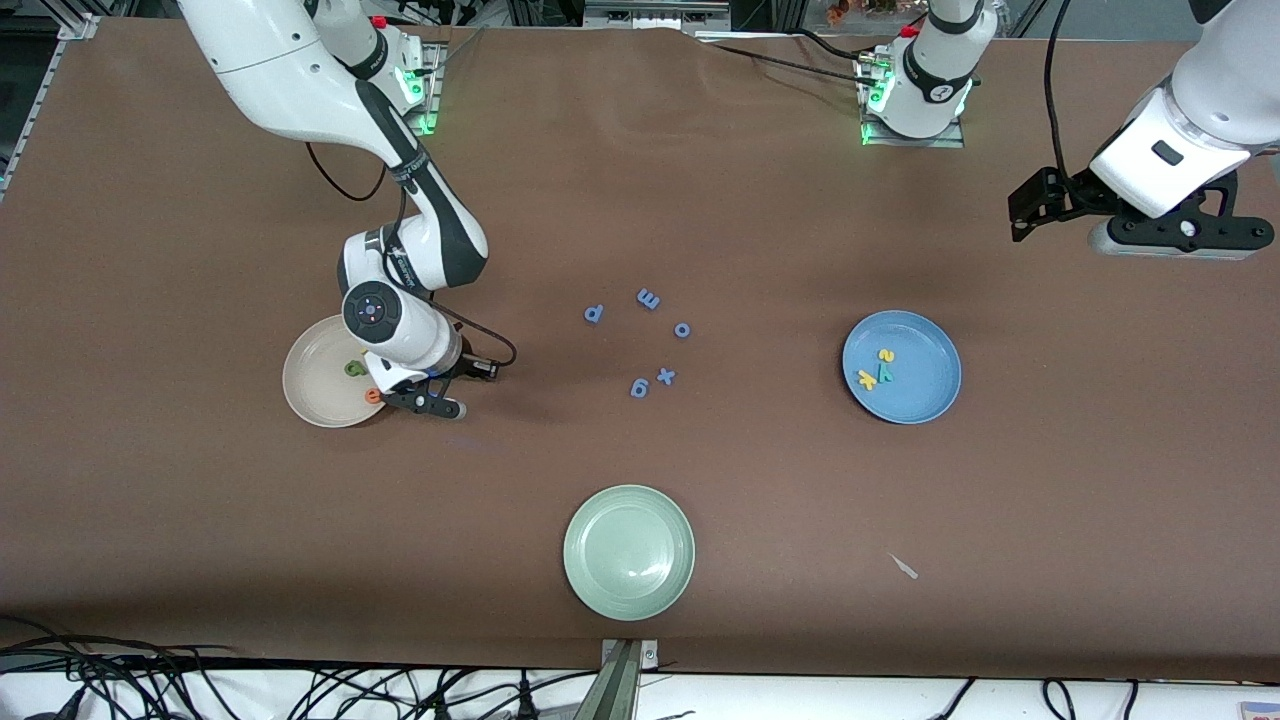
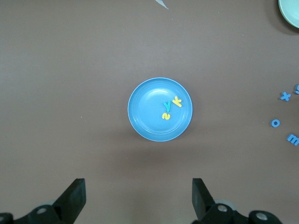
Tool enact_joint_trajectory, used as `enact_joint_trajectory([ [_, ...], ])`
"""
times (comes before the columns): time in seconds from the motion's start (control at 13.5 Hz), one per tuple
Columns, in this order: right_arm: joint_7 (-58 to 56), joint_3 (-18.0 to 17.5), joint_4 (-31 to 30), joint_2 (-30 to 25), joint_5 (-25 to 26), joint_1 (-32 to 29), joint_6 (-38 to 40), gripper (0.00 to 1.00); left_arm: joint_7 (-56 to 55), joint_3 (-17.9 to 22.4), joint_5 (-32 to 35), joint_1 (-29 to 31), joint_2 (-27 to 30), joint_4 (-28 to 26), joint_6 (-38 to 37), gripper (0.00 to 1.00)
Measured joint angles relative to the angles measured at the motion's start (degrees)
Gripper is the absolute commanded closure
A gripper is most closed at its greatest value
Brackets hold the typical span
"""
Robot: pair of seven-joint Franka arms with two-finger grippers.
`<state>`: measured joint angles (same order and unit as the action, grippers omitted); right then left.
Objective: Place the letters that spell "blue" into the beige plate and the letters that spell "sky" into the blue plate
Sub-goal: 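Grasp the green bar-shaped letter with the right gripper, then place the green bar in the white plate and release it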
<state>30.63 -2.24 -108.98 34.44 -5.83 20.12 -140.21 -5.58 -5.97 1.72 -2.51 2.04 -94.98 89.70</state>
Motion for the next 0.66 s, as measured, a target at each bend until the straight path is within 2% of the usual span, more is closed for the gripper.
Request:
enact_joint_trajectory([
  [0.66,0.00,0.01,-0.02,-0.08,0.00,-0.01,0.00,0.63,0.00,-0.06,0.00,0.00,-0.04,0.00,-0.19,0.00],
])
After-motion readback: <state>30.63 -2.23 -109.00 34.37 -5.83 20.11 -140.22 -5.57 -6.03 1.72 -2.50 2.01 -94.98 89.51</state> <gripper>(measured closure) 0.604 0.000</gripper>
